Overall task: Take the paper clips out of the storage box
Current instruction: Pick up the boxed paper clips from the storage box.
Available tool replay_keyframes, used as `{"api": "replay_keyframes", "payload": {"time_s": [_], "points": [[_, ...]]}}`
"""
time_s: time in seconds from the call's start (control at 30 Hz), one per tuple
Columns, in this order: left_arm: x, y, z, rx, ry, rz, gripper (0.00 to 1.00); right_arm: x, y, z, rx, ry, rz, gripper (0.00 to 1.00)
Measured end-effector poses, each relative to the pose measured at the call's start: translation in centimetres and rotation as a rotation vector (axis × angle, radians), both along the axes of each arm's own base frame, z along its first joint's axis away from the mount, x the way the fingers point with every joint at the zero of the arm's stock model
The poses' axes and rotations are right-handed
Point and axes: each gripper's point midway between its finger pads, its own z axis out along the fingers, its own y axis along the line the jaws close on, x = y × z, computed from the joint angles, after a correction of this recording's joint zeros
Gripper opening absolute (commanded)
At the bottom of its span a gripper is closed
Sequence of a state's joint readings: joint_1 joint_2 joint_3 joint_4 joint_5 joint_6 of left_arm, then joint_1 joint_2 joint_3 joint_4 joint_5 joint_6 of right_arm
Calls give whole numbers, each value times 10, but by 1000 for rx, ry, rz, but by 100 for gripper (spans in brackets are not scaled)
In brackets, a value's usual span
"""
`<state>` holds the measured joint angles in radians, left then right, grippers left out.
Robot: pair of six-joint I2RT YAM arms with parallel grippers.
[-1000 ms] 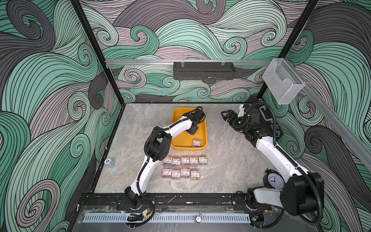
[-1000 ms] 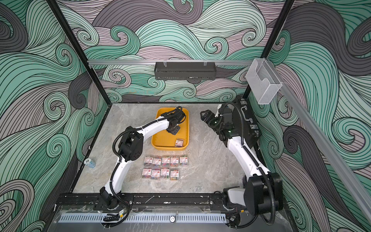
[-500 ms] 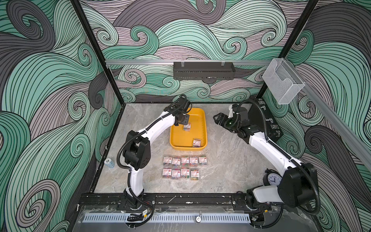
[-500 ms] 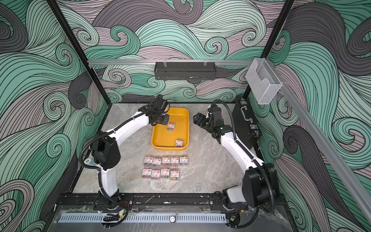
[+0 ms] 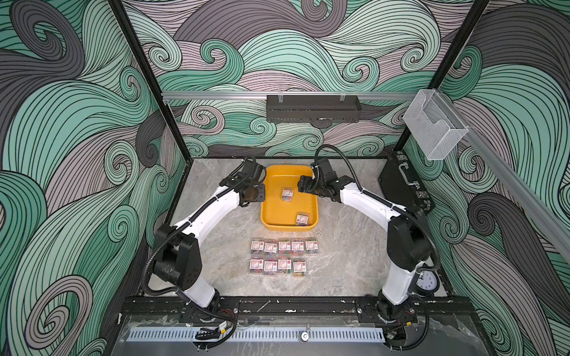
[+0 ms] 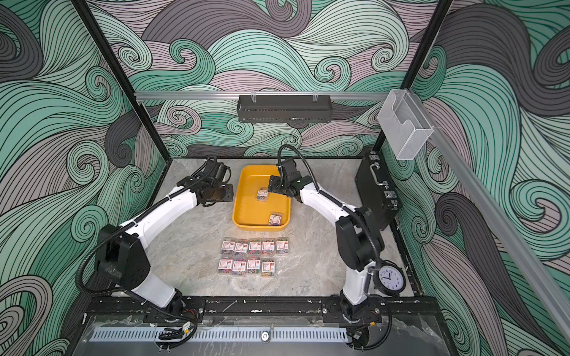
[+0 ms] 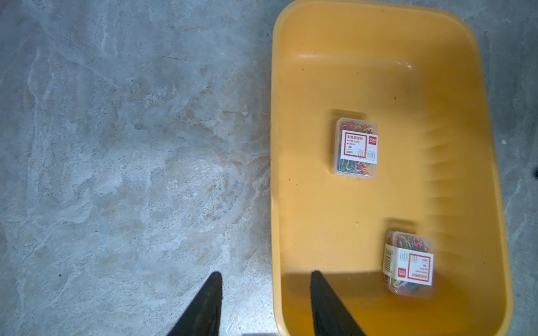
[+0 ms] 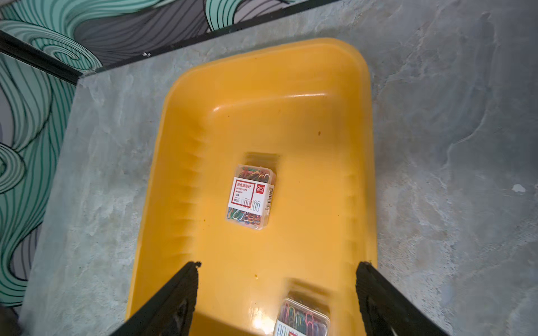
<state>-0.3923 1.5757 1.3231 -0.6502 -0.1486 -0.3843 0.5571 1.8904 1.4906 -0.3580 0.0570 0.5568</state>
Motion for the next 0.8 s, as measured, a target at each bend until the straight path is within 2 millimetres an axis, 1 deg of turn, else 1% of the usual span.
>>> {"api": "replay_keyframes", "payload": {"time_s": [0.13,0.27,0.37,0.53,0.63,0.8], "points": [[-10,13,1,-18,-5,42,49,8,17,-29,-47,51,13,87],[-27,20,-8,-47,6,74,50,18,32,-49,-78,79,11,88],[-35,20,-17,-72,27,87,50,25,40,-59,-101,88,-8,88],[-44,16,-30,-113,59,96,50,41,57,-70,-133,89,-27,88],[-45,14,-28,-134,56,95,50,48,63,-77,-153,94,-31,87],[-45,11,-15,-169,20,88,50,51,69,-90,-175,119,-23,81]]}}
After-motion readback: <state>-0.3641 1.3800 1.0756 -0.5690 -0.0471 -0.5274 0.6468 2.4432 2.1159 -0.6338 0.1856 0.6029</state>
